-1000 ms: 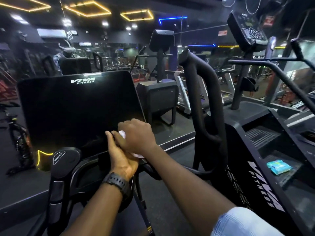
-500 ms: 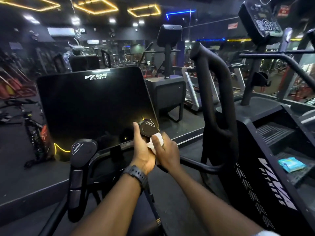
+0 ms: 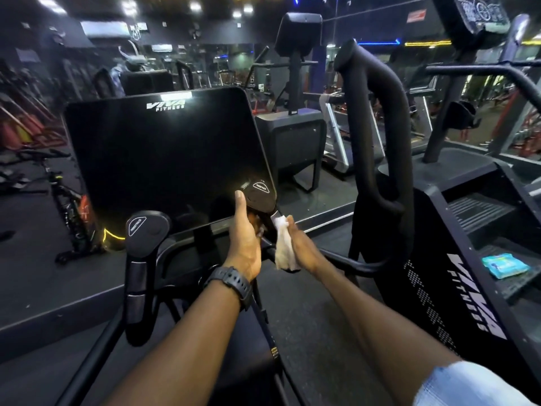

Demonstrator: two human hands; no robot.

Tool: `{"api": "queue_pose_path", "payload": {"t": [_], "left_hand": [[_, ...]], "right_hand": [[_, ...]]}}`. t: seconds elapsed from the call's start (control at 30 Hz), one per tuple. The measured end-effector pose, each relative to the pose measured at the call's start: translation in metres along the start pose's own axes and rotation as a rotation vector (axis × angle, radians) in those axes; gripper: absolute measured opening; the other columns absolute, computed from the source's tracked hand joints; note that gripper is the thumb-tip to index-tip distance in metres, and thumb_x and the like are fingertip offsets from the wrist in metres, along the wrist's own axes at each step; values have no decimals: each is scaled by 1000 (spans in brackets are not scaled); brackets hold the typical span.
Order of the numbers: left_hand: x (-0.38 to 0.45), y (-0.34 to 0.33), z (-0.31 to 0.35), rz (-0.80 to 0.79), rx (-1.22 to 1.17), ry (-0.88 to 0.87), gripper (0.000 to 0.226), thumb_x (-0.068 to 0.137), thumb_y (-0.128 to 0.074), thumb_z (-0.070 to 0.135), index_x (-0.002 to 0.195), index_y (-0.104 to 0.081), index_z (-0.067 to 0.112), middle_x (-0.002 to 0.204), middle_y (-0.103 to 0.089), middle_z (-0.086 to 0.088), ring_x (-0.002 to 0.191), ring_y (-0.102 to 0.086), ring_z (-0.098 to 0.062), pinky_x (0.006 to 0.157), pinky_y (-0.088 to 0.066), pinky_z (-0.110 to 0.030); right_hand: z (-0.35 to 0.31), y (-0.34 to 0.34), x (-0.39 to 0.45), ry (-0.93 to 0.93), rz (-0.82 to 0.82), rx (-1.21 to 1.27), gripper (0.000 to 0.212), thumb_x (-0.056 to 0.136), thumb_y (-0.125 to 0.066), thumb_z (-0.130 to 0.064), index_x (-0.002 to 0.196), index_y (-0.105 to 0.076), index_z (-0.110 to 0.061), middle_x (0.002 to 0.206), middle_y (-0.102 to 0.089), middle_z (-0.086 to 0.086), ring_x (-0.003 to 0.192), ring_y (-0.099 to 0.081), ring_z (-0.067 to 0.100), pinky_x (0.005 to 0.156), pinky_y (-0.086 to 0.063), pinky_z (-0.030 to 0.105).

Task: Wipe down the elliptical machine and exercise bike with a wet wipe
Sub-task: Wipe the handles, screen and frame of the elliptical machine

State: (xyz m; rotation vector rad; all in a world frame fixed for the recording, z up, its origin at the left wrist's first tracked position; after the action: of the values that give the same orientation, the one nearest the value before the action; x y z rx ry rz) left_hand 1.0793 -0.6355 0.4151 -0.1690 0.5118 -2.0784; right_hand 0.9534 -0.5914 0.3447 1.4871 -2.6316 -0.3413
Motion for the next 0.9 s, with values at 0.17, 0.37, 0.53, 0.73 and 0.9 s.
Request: {"api": "queue_pose_path", "payload": {"t": [0.17,0.37,0.53,0.73,0.9], "left_hand": [[2,1,-1,-19,73,-66,63,103,-30,64,119,-70,19,117,-76,-1,114,-69,-16,110,-48,-39],[11,11,-12,-44,207,-170,62,106,-26,58,126,-68,16,118,-76,-1,111,-71,-15,99,-53,-35],[9,17,-24,-96,258,-161,51,106,-31,53,123,-67,21,119,-75,0,112,-71,-16,97,-53,-35],[8,10,-38,-132,226,-102,48,106,-29,53,117,-67,26,123,-74,0,116,-69,-15,108,-50,-39],[5,7,-39,-135,243,-111,55,93,-34,64,116,-69,28,124,-73,-1,118,-68,-14,113,-46,-42]], "right_hand": [[-24,-4,9,-14,-190,104,82,76,-31,-89,130,-56,-32,125,-62,-1,110,-60,13,102,-46,39],[6,-4,-15,236,431,-208,54,74,-61,-75,91,-57,-24,78,-67,-4,70,-64,15,57,-49,36],[59,-5,-17,135,583,-194,35,70,-80,-18,101,-63,-15,81,-71,12,77,-66,36,61,-53,44],[35,-4,-20,261,472,-39,25,75,-77,-30,93,-62,-24,78,-68,-8,72,-64,10,62,-50,32],[66,-9,-24,182,315,105,38,68,-76,-52,96,-61,-31,84,-72,-7,78,-68,4,72,-55,35]]}}
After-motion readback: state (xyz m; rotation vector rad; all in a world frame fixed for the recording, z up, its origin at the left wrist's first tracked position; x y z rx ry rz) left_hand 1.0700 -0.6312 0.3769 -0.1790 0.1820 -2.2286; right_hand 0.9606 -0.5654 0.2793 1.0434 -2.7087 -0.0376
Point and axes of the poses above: each hand's wrist, its own x-axis towards the middle knuckle, its own y-axis out of the back of the hand, z = x × y, the point moved 6 cm from there along x, towards the middle knuckle
